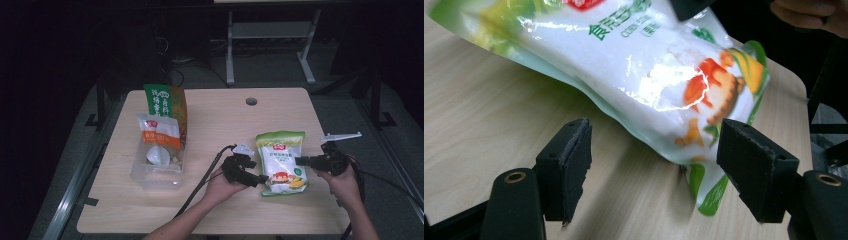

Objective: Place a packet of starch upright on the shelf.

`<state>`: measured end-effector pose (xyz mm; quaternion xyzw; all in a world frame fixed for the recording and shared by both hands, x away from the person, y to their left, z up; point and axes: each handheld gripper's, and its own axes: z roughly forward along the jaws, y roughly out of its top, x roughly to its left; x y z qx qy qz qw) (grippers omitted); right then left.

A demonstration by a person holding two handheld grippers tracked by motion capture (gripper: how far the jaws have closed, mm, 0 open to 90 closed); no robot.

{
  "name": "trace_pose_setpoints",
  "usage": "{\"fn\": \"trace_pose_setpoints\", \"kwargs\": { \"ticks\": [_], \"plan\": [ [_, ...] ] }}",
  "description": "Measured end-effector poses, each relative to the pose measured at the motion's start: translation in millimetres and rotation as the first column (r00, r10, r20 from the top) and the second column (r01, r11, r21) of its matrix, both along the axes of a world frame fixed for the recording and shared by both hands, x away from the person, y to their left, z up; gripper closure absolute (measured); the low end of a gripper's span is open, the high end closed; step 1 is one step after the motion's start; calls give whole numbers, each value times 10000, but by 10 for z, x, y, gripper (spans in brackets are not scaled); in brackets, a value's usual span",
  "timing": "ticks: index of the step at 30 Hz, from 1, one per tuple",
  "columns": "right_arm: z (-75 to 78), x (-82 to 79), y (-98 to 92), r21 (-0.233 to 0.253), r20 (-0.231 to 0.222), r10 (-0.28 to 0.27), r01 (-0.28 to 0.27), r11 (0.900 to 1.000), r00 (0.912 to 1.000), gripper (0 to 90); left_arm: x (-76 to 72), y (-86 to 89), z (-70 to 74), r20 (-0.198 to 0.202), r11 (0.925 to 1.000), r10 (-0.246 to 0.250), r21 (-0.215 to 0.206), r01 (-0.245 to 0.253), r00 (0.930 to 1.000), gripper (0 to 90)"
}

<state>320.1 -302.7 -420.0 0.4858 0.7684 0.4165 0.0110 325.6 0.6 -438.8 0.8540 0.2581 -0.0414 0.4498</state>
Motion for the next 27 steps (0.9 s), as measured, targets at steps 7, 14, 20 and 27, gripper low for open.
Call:
{"fn": "trace_pose_setpoints", "kwargs": {
  "ticks": [7,14,20,27],
  "plan": [
    [161,-161,101,472,1220,858,-921,9946,9888,891,74,-56,-44,-846,9992,-21,-398,-13,9964,298],
    [247,-219,246,-126,1594,1146,-1141,9934,9805,891,132,-37,-17,-1276,9956,-109,-938,-12,9918,585],
    [296,-221,289,126,1962,1070,-1116,9937,9747,890,111,91,125,-467,9940,535,-932,-577,9975,754],
    [226,-160,423,295,1944,1150,-1230,9920,9742,869,67,202,253,1227,9953,966,-90,-962,9877,810]
  ]
}}
